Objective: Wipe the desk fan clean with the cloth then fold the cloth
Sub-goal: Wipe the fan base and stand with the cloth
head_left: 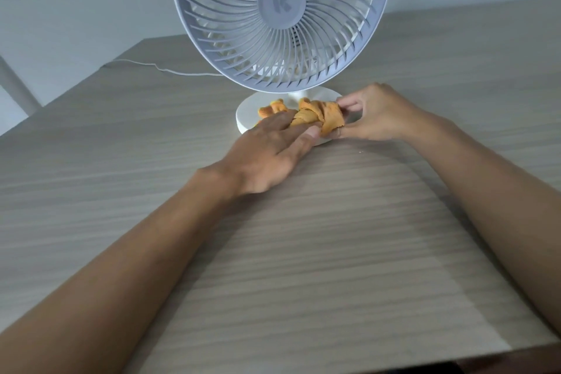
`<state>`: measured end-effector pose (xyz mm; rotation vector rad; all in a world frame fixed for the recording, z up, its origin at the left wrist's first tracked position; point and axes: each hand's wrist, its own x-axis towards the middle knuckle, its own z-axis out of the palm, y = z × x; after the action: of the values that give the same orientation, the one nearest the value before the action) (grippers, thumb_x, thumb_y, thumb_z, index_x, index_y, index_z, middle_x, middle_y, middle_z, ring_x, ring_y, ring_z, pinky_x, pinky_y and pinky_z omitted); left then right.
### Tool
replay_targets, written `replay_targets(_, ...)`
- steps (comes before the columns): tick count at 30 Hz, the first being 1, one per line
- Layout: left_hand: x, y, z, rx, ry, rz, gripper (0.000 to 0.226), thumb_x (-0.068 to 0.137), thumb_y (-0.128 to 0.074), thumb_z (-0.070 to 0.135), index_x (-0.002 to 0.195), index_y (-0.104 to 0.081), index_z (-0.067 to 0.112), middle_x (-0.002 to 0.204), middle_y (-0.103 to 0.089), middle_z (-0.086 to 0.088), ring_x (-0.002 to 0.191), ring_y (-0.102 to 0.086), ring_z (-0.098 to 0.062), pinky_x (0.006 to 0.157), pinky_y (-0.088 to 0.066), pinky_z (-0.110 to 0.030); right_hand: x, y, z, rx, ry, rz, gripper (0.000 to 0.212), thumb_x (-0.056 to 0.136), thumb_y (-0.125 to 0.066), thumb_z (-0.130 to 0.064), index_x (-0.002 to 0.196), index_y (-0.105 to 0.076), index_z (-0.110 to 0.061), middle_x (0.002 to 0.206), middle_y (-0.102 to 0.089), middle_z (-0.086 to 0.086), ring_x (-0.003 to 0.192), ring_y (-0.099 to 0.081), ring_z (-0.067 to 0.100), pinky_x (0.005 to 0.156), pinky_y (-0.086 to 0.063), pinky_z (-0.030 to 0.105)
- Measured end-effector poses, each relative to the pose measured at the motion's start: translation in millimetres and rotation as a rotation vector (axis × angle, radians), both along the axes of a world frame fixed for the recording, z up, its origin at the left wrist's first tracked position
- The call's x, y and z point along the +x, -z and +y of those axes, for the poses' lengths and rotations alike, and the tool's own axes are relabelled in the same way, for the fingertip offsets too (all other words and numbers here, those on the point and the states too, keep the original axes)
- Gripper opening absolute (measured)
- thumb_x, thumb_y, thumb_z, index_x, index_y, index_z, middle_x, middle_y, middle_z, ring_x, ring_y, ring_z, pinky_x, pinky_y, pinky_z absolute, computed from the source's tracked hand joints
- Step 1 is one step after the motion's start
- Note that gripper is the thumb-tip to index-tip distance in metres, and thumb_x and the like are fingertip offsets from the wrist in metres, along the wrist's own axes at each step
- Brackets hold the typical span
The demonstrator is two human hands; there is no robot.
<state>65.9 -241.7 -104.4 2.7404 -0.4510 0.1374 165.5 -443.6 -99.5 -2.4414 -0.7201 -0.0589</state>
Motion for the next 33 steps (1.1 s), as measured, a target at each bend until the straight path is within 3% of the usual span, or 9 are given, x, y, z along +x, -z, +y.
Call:
replay_targets(2, 3, 1, 8, -0.01, 0.023, -0.024, 0.043, 0.102, -0.024, 0.047, 0.141, -0.041, 0.045, 0.154, -0.033, 0.014, 0.145, -0.017, -0.006, 0.1, -0.009, -0.012, -3, -1, 0, -0.002, -0.002, 0.001, 0.052, 0.065, -0.085, -0.046, 0.114, -0.071, -0.033, 0.117, -0.072, -0.011, 0.117, -0.059, -0.001, 0.086, -0.039, 0.008)
replay_targets(5, 9, 7, 17, -0.011, 0.081, -0.192, 0.037, 0.101, -0.041, 0.041, 0.136, -0.051, 0.038, 0.142, -0.049, 0.011, 0.138, -0.034, -0.011, 0.096, -0.018, -0.01, -7, -3, 1, 0.01, -0.041, 0.0, 0.077, 0.067, -0.087, -0.036, 0.136, -0.054, -0.036, 0.125, -0.064, -0.014, 0.123, -0.053, -0.002, 0.094, -0.034, 0.011)
replay_targets(11, 18, 10, 29, -0.058, 0.059, -0.34, 0.045, 0.085, -0.063, 0.03, 0.129, -0.055, 0.034, 0.101, -0.062, 0.001, 0.093, -0.057, -0.023, 0.087, -0.048, -0.039, -10, -12, 2, 0.025, -0.041, -0.029, 0.04, 0.062, -0.076, -0.057, 0.099, -0.076, -0.04, 0.102, -0.076, -0.014, 0.115, -0.065, 0.013, 0.103, -0.048, 0.041)
replay_targets(16, 15, 6, 28, -0.056, -0.018, -0.434, 0.053, 0.084, -0.066, 0.031, 0.134, -0.049, 0.036, 0.096, -0.063, 0.005, 0.091, -0.056, -0.023, 0.082, -0.043, -0.03, -12, -12, 7, 0.201, -0.032, 0.032, 0.027, 0.065, -0.075, -0.046, 0.091, -0.078, -0.037, 0.098, -0.077, 0.006, 0.095, -0.072, 0.015, 0.095, -0.053, 0.037)
replay_targets(19, 11, 2, 23, -0.297, -0.07, -0.417, 0.047, 0.082, -0.07, 0.021, 0.124, -0.052, 0.028, 0.089, -0.063, 0.006, 0.078, -0.059, -0.017, 0.078, -0.05, -0.031, -21, -21, 12, 0.349, -0.094, 0.153, 0.022, 0.075, -0.081, -0.023, 0.095, -0.075, -0.029, 0.1, -0.078, -0.001, 0.098, -0.072, 0.014, 0.096, -0.055, 0.037)
replay_targets(21, 9, 1, 19, -0.477, -0.101, -0.392, 0.043, 0.079, -0.075, 0.018, 0.114, -0.051, 0.024, 0.083, -0.065, 0.007, 0.073, -0.063, -0.014, 0.07, -0.051, -0.027, -29, -25, 17, 0.425, -0.178, 0.258, 0.035, 0.072, -0.083, -0.033, 0.104, -0.071, -0.026, 0.107, -0.075, 0.003, 0.098, -0.073, 0.015, 0.088, -0.059, 0.035)
replay_targets(24, 7, 1, 13, -0.728, -0.09, -0.295, 0.047, 0.074, -0.081, 0.014, 0.107, -0.048, 0.02, 0.087, -0.07, 0.002, 0.078, -0.069, -0.015, 0.064, -0.054, -0.028, -33, -25, 21, 0.501, -0.169, 0.31, 0.04, 0.072, -0.083, -0.03, 0.107, -0.07, -0.016, 0.101, -0.075, 0.002, 0.094, -0.074, 0.019, 0.081, -0.06, 0.037)
replay_targets(28, 5, 4, 13, -0.911, -0.03, -0.173, 0.061, 0.066, -0.088, 0.026, 0.112, -0.048, 0.02, 0.103, -0.071, -0.005, 0.093, -0.07, -0.018, 0.077, -0.059, -0.038, -24, -34, 3, 0.488, -0.093, 0.261, 0.032, 0.073, -0.082, -0.007, 0.103, -0.07, -0.008, 0.091, -0.068, 0.008, 0.082, -0.064, 0.017, 0.076, -0.051, 0.03)
replay_targets(33, 11, 11, 32, -0.517, -0.178, -0.336, 0.061, 0.062, -0.078, 0.062, 0.109, -0.062, 0.026, 0.108, -0.067, 0.014, 0.107, -0.06, -0.006, 0.095, -0.049, -0.031, -13, -41, -38, 0.619, 0.154, 0.171, 0.038, 0.055, -0.073, -0.016, 0.092, -0.071, -0.008, 0.087, -0.062, 0.009, 0.079, -0.058, 0.017, 0.072, -0.047, 0.031)
